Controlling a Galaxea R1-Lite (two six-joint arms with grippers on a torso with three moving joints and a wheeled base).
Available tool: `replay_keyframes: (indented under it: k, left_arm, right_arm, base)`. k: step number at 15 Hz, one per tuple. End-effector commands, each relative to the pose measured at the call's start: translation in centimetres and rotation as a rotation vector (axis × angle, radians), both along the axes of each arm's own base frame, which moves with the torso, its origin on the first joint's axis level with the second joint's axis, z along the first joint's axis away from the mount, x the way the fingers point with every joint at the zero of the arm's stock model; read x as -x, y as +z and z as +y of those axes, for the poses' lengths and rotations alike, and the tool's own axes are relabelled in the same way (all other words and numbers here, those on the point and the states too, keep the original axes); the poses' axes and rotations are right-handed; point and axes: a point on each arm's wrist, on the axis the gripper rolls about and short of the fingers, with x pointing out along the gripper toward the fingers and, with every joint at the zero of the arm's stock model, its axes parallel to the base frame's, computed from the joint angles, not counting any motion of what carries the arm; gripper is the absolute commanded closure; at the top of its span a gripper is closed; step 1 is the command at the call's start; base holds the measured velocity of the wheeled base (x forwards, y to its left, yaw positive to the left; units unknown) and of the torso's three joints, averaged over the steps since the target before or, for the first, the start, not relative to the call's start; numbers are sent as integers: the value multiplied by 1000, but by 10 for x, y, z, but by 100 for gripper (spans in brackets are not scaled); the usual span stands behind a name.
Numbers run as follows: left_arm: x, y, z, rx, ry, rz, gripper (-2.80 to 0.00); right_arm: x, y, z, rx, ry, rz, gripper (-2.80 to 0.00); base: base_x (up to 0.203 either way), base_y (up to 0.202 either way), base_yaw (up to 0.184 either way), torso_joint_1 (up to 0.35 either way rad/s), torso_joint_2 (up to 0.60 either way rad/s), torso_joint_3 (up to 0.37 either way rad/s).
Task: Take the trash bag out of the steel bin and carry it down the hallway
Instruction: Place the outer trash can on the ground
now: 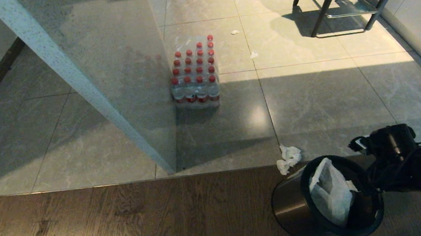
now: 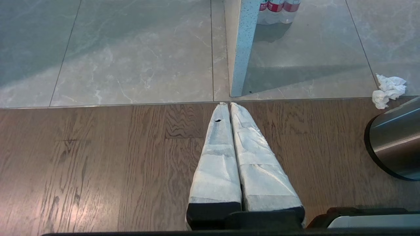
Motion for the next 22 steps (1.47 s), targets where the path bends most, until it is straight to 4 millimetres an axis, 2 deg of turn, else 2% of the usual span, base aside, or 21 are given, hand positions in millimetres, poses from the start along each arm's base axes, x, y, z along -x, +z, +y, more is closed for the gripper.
replay_keyframes:
  k: [1, 5, 8, 9, 13, 15, 19, 22]
  left_arm:
    - [0, 0, 0, 0, 0, 0, 0]
    - [0, 0, 0, 0, 1, 0, 0]
    - [0, 0, 0, 0, 1, 0, 0]
    - [0, 0, 0, 0, 1, 0, 0]
    - [0, 0, 0, 0, 1, 0, 0]
    - [0, 0, 0, 0, 0, 0, 0]
    - [0, 0, 0, 0, 1, 0, 0]
    - [0, 0, 0, 0, 0, 0, 0]
  right_arm:
    - [-9, -16, 0, 2, -1, 19, -280]
    - [-17, -29, -1, 4, -6, 35, -280]
    - [-26, -28, -1, 3, -5, -17, -280]
    - [-25, -29, -1, 4, -4, -15, 0]
    - [-29, -34, -1, 30, -36, -30, 0]
    - [-29, -30, -1, 32, -37, -56, 0]
    - [-22, 3, -1, 35, -33, -151, 0]
    - [-6, 32, -2, 43, -31, -219, 0]
  base:
    - [0, 0, 0, 0, 0, 0]
    - [0, 0, 0, 0, 0, 0]
    - [0, 0, 0, 0, 0, 0]
    - [0, 0, 0, 0, 0, 0]
    - [0, 0, 0, 0, 0, 0]
    - [0, 0, 0, 0, 0, 0]
    - [0, 0, 0, 0, 0, 0]
    - [0, 0, 0, 0, 0, 0]
